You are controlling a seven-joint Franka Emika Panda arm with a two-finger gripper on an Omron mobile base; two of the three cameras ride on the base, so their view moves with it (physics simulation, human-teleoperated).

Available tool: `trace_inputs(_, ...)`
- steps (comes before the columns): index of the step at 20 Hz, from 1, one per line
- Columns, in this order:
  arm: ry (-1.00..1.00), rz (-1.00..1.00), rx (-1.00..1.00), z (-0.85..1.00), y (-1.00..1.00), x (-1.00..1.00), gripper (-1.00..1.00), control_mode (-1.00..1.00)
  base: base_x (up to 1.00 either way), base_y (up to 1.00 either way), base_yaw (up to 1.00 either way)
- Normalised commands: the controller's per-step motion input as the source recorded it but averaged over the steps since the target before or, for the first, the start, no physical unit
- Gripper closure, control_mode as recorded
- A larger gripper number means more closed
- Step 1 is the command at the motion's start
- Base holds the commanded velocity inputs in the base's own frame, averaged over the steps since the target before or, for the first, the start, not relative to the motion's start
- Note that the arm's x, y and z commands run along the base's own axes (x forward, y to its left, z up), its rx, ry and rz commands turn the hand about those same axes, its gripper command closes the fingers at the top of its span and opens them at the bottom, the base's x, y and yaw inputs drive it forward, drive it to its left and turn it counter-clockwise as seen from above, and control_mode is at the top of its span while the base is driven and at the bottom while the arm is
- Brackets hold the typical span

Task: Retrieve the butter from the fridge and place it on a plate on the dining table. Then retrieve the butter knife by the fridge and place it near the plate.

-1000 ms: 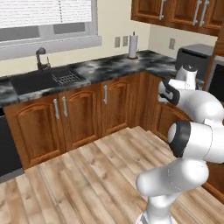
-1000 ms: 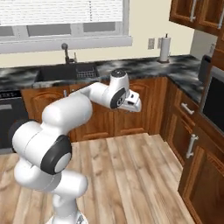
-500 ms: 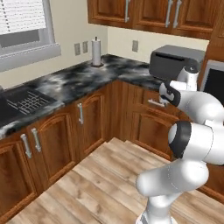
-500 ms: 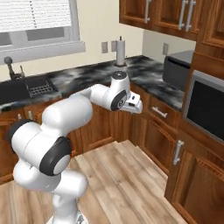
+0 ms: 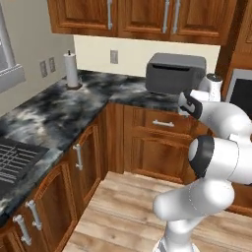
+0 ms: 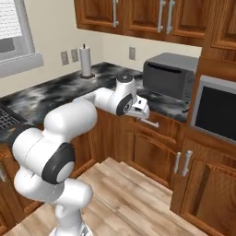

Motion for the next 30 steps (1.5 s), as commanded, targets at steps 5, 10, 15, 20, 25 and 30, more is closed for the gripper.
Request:
trace_inputs(5,0.0,0.0,0.0,0.0,0.0,0.0,-1.0,1.0,0.87,0.85,-0.62)
trace_inputs(10,0.0,0.0,0.0,0.0,0.0,0.0,-1.0,1.0,0.99,0.28,-0.5)
trace_inputs(15,0.0,0.0,0.0,0.0,0.0,0.0,-1.0,1.0,0.99,0.01,-0.34)
trace_inputs(20,0.0,0.0,0.0,0.0,0.0,0.0,-1.0,1.0,0.82,0.41,-0.13)
trace_inputs(25,0.0,0.0,0.0,0.0,0.0,0.0,-1.0,1.0,0.49,0.22,-0.05)
trace_inputs(30,0.0,0.0,0.0,0.0,0.0,0.0,-1.0,1.0,0.28,0.0,-0.12)
